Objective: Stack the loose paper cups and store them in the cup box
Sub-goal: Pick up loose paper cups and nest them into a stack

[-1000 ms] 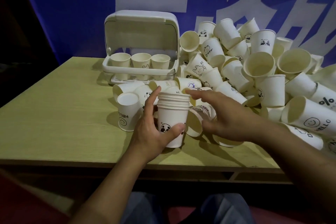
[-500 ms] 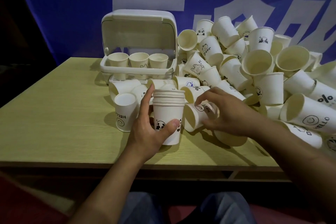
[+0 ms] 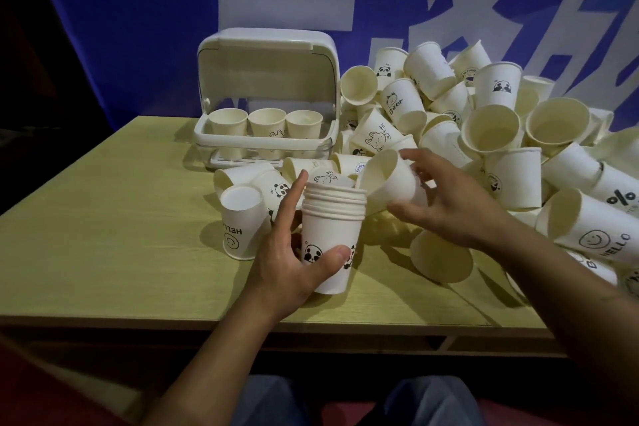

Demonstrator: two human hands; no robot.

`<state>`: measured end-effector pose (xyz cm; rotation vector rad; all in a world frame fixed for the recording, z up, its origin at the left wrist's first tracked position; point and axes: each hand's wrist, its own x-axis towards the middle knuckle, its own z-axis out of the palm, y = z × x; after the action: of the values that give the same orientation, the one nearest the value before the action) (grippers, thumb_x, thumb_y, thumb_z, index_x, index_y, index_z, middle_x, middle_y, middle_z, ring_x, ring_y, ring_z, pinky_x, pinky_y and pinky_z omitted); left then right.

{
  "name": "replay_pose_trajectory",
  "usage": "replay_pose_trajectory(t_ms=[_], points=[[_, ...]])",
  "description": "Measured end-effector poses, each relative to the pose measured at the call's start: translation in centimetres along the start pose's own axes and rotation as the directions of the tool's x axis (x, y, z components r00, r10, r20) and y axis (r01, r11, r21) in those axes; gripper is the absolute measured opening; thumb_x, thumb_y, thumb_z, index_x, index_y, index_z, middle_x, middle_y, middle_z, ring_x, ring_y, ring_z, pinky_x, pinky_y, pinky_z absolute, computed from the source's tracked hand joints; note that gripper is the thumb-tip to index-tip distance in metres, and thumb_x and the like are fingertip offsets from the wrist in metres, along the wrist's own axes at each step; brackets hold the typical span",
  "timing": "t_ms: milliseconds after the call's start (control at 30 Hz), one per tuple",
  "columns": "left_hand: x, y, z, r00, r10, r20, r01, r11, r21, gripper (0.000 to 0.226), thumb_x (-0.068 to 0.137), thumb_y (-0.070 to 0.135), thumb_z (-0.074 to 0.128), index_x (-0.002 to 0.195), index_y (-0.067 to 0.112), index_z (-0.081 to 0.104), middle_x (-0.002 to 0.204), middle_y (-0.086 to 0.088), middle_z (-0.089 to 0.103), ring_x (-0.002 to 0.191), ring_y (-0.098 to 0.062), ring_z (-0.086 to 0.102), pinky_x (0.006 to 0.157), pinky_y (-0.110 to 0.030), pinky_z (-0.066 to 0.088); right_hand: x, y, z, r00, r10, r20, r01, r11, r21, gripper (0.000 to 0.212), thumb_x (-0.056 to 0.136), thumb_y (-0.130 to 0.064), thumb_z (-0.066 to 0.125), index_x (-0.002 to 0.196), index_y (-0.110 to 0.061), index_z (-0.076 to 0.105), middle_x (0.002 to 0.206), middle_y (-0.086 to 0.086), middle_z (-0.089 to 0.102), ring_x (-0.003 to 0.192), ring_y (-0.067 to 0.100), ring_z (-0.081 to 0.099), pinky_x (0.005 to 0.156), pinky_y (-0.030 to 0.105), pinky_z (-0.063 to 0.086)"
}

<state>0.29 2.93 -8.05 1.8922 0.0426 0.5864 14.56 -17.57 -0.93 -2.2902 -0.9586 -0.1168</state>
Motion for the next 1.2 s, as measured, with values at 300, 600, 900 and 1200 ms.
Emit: replay_pose_trajectory(t_ms=[300,600,900,1200], points=[[-0.4,0.2,0.2,0.989,0.015,0.15,-0.031,0.994,0.107,0.103,0.063,0.058,0.077,0.143,0.072,0.013,0.145,0.028,0.046,0.115,-0.002,0.06,0.093,-0.036,0.057,-0.3,-3.9,0.1,0.988,0.019,-0.151,0.053,0.886,0.461,0.08,0.079,-0.044,0.073,0.144,-0.048,0.025,0.122,-0.008,0.059,0.1,0.004,0.066,0.075,0.021,0.057],[-0.2,0.1,0.0,0.999,0.023,0.025,-0.023,1.0,0.007,0.105,0.065,0.058,0.076,0.147,0.066,0.01,0.142,0.021,0.051,0.12,0.002,0.059,0.095,-0.028,0.054,-1.6,-4.6,2.8,0.998,-0.048,0.035,0.031,0.927,0.374,0.054,0.09,-0.061,0.052,0.142,-0.046,0.045,0.129,-0.017,0.06,0.112,0.0,0.058,0.094,0.033,0.053],[-0.2,0.0,0.0,0.999,0.011,0.032,-0.011,1.0,0.002,0.104,0.061,0.061,0.076,0.141,0.073,0.012,0.144,0.01,0.053,0.119,0.0,0.06,0.091,-0.027,0.054,-3.1,-2.2,-1.4,0.994,-0.015,0.106,0.02,0.999,-0.045,0.068,0.081,-0.065,0.052,0.143,-0.041,0.041,0.139,-0.017,0.051,0.124,0.002,0.046,0.105,0.034,0.041],[-0.1,0.1,0.2,0.995,-0.008,0.101,0.007,1.0,0.011,0.102,0.059,0.062,0.075,0.138,0.077,0.011,0.145,0.013,0.051,0.107,0.006,0.063,0.079,-0.009,0.05,-4.2,-0.4,-3.7,0.831,0.219,0.511,-0.023,0.932,-0.361,0.088,0.076,-0.04,0.081,0.144,-0.054,0.026,0.152,-0.019,0.028,0.134,0.009,0.034,0.109,0.036,0.038]])
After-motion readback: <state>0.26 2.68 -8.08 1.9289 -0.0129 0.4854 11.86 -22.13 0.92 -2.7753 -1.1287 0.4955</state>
